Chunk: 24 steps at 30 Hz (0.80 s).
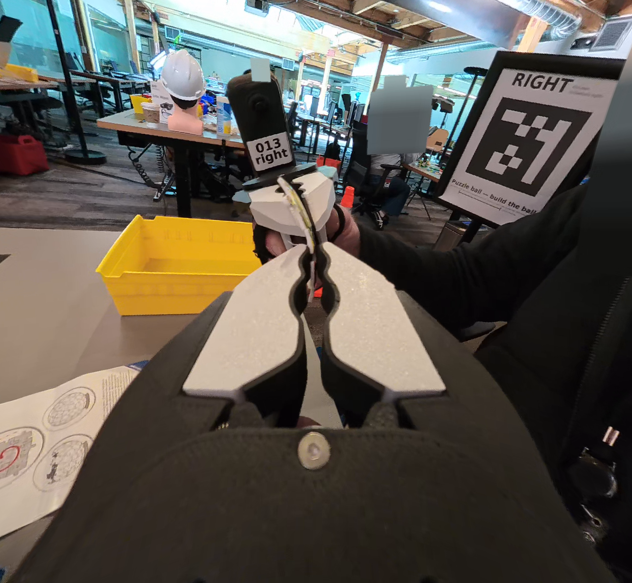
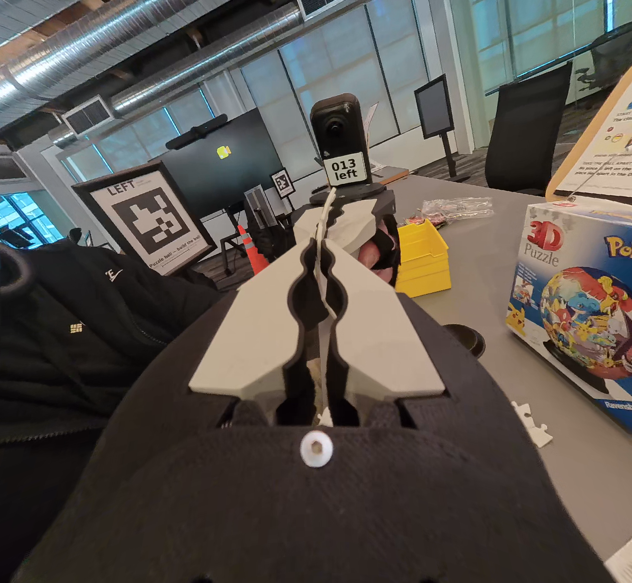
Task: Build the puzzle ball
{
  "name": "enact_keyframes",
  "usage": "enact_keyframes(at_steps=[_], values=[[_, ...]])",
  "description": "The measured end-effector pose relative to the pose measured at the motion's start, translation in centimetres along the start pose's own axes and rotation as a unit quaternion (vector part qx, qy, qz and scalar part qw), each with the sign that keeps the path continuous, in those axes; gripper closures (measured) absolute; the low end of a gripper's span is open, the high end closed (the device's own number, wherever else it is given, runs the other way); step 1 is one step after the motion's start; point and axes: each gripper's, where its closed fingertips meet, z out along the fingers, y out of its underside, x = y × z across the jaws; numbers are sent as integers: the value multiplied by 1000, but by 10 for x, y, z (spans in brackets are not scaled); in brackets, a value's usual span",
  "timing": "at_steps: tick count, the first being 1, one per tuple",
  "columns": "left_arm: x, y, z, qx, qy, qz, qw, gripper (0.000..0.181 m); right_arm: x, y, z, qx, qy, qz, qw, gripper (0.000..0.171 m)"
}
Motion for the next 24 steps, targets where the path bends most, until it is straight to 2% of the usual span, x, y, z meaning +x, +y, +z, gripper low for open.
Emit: enact_keyframes(at_steps=[3,5,7,9,11,16,20,24], values=[[-2,2,-1,4,6,-27,1000,178,3,1,1,-7,1,4,1000,170],[-4,2,-5,22,7,-35,999,164,5,5,1,-19,-5,17,1000,170],[-2,2,-11,36,14,-37,999,161,6,10,1,-36,-20,39,998,170],[-3,2,-17,39,10,-34,999,156,6,17,3,-73,-32,61,995,171],[-5,0,-25,39,5,-35,999,153,12,28,5,-134,-11,67,989,171],[-3,3,-27,28,24,-57,998,164,10,33,5,-238,-6,85,968,170],[-1,17,-19,13,50,-96,994,164,6,31,8,-286,-11,80,955,171],[3,14,-21,55,80,-127,987,175,4,38,10,-342,-17,80,936,171]])
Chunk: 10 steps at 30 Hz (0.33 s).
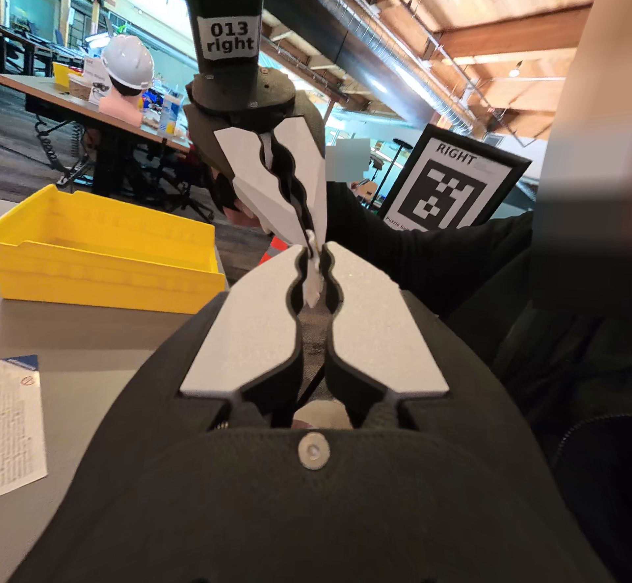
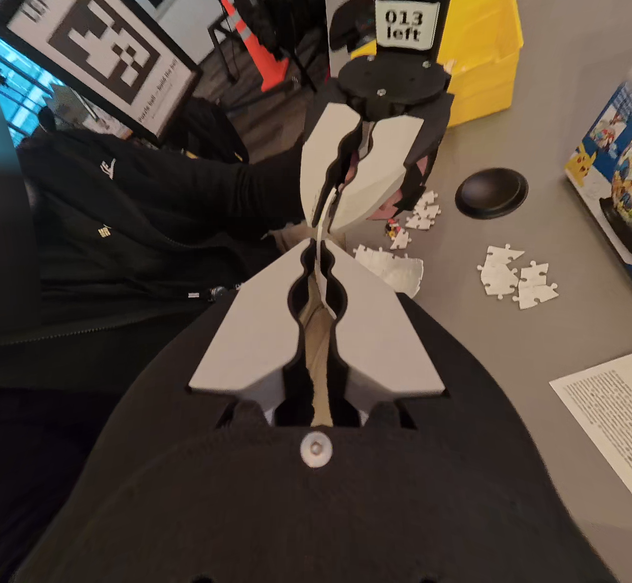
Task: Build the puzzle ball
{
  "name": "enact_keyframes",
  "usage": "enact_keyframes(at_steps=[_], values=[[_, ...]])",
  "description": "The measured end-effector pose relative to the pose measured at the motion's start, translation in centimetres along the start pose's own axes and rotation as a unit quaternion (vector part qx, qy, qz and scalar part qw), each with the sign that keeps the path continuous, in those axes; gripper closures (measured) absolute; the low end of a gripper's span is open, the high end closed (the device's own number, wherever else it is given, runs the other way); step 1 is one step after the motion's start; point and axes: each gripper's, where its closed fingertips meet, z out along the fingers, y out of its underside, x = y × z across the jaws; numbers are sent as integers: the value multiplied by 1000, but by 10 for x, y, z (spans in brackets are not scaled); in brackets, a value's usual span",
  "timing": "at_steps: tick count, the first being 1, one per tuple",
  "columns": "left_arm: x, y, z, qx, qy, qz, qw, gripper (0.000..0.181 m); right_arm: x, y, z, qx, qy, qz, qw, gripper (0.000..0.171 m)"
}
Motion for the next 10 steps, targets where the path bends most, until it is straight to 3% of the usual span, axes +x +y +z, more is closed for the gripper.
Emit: enact_keyframes(at_steps=[6,8,10], values=[[2,1,-10,58,-12,1,998,179,3,-1,8,-38,1,9,999,169],[7,-3,-16,101,-10,5,995,180,1,-9,8,-13,-2,2,1000,155],[13,-11,-26,159,-1,-1,987,180,2,-18,5,27,6,-13,1000,151]])
